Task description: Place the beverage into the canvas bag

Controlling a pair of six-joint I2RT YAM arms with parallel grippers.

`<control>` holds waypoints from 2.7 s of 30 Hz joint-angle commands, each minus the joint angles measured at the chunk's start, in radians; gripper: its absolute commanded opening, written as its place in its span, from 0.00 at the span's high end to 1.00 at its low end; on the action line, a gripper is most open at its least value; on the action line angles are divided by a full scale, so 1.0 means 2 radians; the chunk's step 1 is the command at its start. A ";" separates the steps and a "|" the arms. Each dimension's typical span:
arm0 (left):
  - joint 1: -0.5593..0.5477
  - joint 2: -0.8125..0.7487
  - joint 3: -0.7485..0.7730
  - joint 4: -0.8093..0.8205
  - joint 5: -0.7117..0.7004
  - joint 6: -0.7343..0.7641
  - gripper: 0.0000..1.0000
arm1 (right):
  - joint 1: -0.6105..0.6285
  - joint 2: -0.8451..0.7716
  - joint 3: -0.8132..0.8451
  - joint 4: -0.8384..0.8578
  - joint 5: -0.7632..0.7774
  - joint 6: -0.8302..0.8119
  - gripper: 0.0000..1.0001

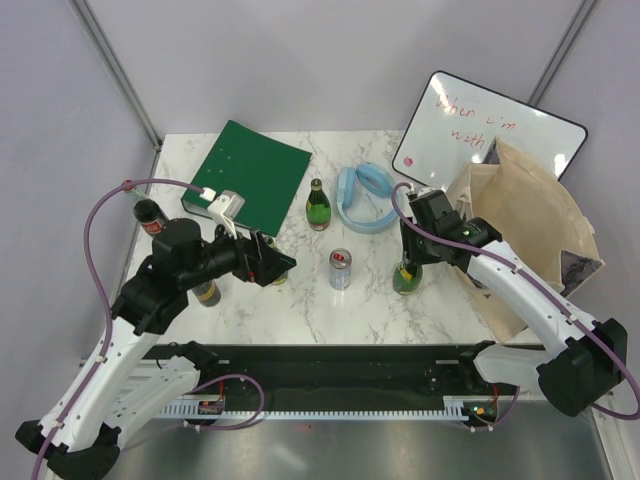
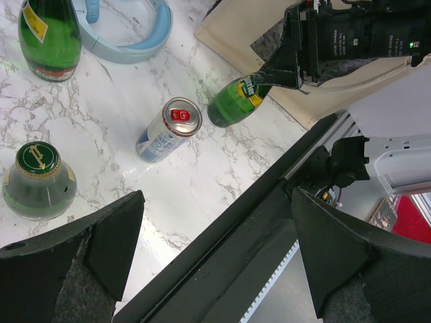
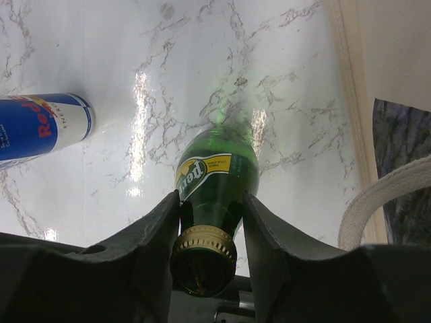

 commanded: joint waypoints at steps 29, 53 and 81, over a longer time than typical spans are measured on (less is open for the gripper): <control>0.001 -0.038 -0.011 0.017 0.005 -0.005 0.03 | -0.006 0.197 0.668 -0.243 0.161 -0.044 1.00; 0.001 -0.066 -0.034 0.014 0.015 0.003 0.02 | -0.073 0.010 0.507 -0.141 0.358 -0.026 1.00; 0.001 -0.042 -0.021 0.016 0.008 0.032 0.01 | -0.252 -0.040 0.141 0.119 0.228 0.022 1.00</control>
